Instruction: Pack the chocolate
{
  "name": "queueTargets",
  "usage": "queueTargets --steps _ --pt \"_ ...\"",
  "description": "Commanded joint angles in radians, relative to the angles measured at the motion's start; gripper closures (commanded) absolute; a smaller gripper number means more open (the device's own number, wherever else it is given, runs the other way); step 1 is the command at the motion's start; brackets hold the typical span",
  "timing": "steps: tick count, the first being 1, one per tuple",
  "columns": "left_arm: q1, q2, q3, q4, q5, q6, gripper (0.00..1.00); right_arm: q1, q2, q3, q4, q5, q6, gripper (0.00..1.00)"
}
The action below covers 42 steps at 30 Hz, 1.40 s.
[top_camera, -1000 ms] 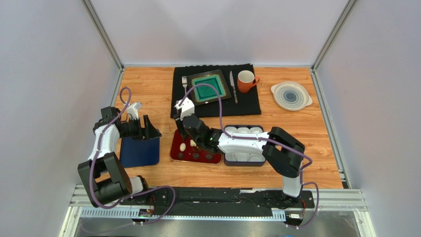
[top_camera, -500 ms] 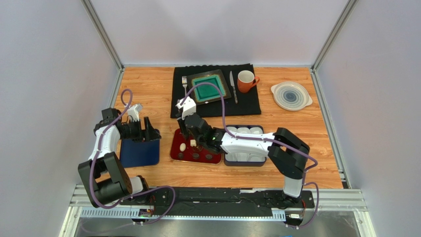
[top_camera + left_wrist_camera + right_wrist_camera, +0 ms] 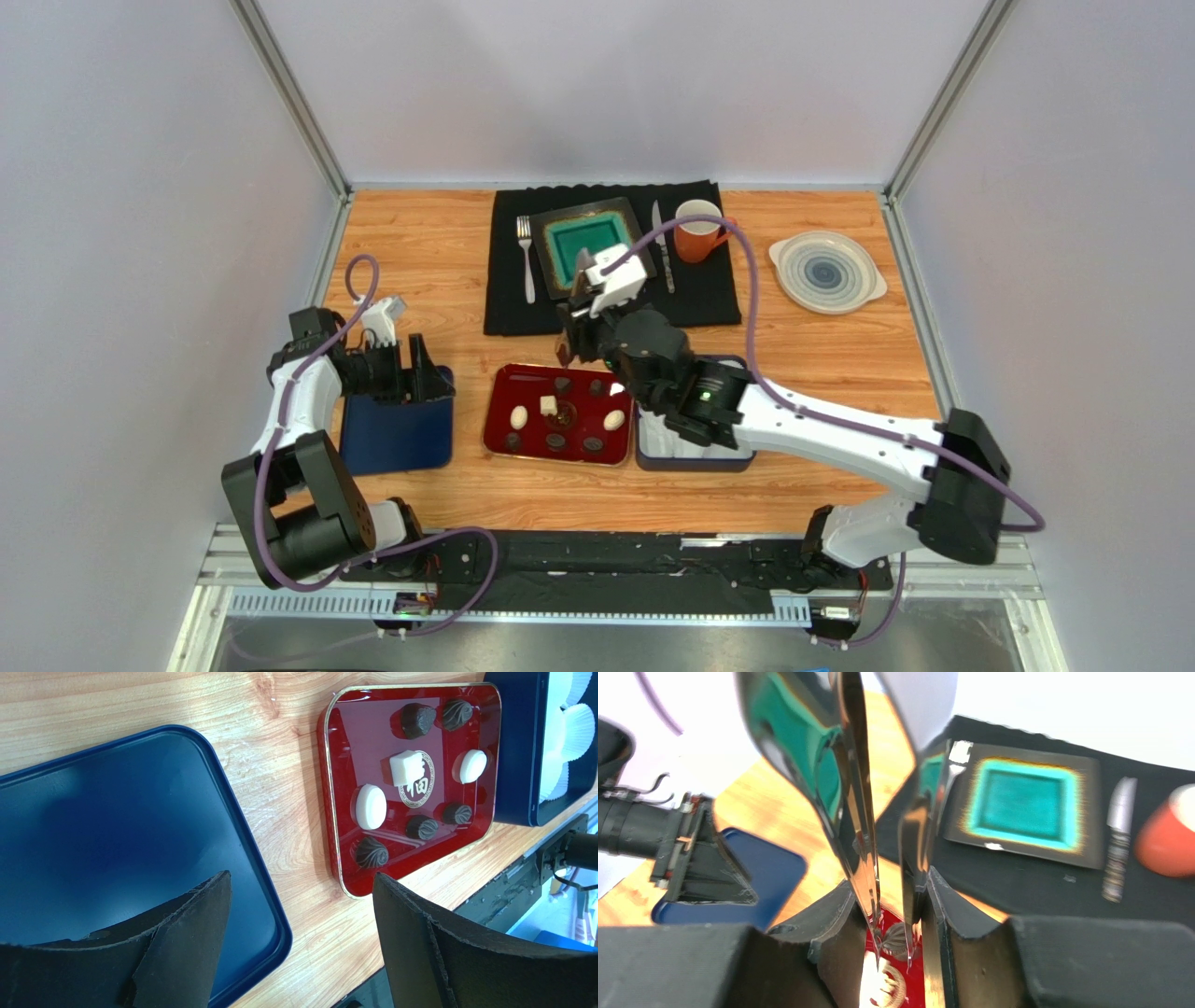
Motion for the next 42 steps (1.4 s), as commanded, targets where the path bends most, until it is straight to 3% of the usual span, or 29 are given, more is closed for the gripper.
queueTargets --steps 1,6,13,26,42 --pt "0.002 0.000 -0.005 0.011 0.001 0.043 0.18 -0.030 -0.140 -0.088 -0.077 0.090 -0.010 0.81" --pt "0.004 0.009 -0.008 0.014 0.015 0.034 0.19 -0.071 -0.280 -0.170 -0.140 0.126 -0.010 0.81" --pt "0.002 0.012 -0.012 0.014 0.027 0.030 0.19 -0.143 -0.341 -0.227 -0.183 0.101 -0.007 0.80" --pt "0.002 0.001 0.006 -0.008 0.027 0.038 0.20 -0.260 -0.237 -0.257 -0.102 -0.002 0.017 0.80" --pt "0.002 -0.006 0.014 -0.018 0.027 0.044 0.20 -0.273 -0.137 -0.244 -0.050 -0.032 0.045 0.74"
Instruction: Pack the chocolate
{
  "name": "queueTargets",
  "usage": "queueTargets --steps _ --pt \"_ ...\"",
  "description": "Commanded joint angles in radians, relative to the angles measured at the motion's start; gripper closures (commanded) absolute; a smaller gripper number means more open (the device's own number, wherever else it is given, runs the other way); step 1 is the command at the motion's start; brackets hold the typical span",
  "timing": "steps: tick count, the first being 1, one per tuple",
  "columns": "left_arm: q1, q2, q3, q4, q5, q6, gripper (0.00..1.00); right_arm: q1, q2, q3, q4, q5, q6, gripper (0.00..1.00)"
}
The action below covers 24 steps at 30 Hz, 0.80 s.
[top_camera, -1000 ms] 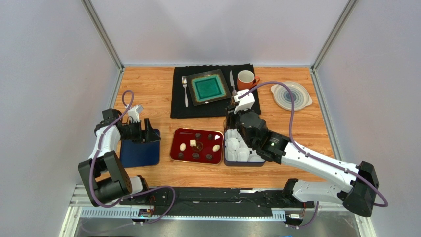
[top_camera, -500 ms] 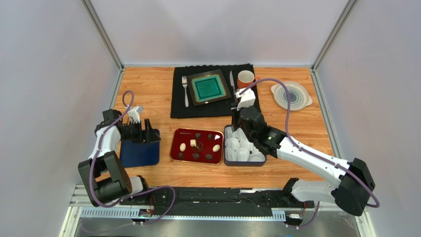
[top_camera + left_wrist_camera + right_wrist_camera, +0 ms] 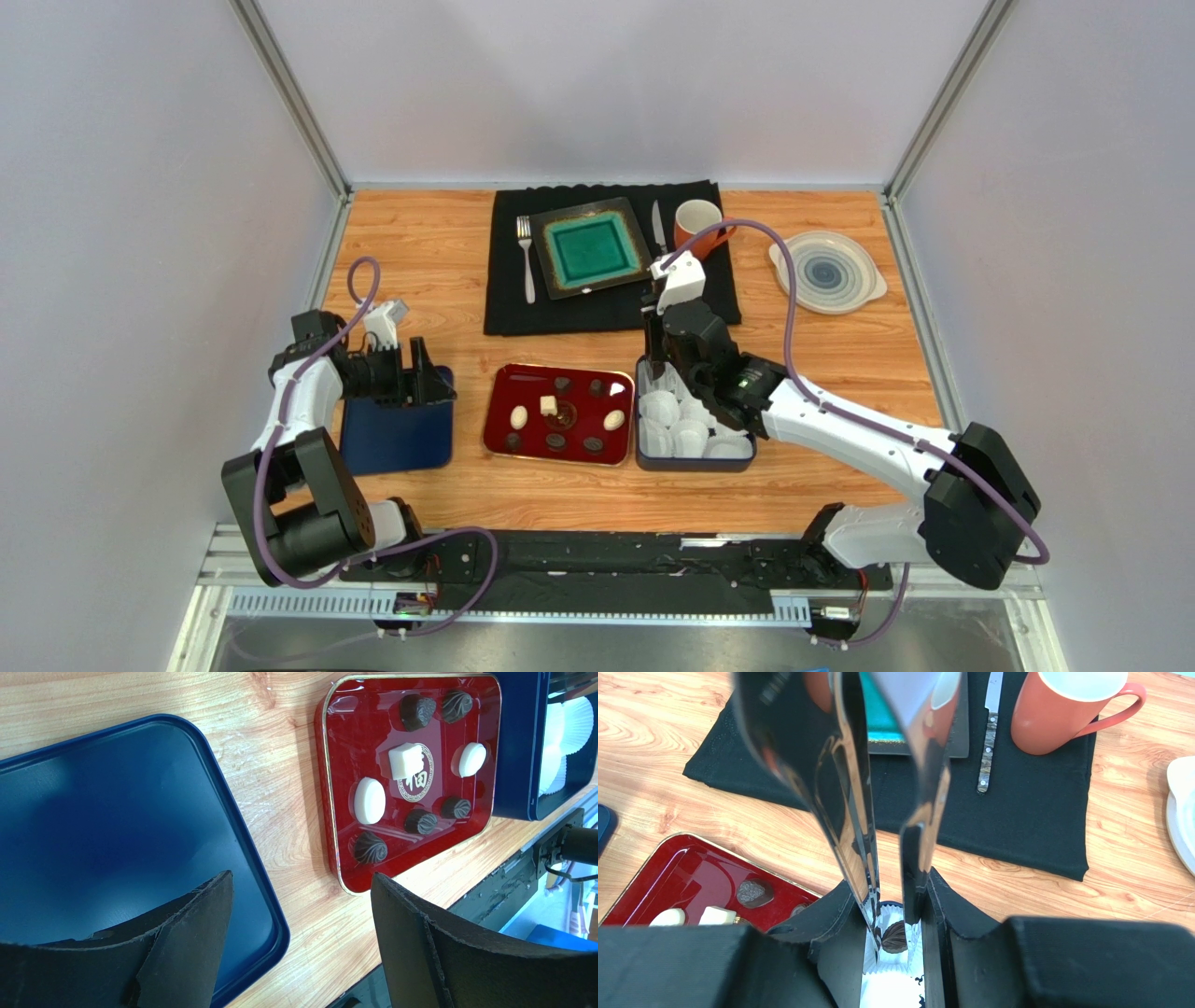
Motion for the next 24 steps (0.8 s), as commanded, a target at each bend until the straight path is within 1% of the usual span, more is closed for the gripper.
queueTargets --steps 1,6,10,24 --pt "0.004 -0.015 0.025 -0.013 0.021 0.032 0.20 -0.008 -0.001 0.015 0.083 0.000 0.018 0.71" --pt "0.004 -0.017 0.025 -0.016 0.022 0.039 0.20 -0.009 -0.012 0.017 0.082 0.002 0.016 0.65" --pt "0.002 -0.018 0.025 -0.018 0.025 0.037 0.19 -0.010 -0.022 0.017 0.072 0.000 0.016 0.63" --pt "0.004 -0.029 0.028 -0.028 0.027 0.043 0.19 -0.010 -0.079 0.005 0.028 -0.017 0.031 0.61"
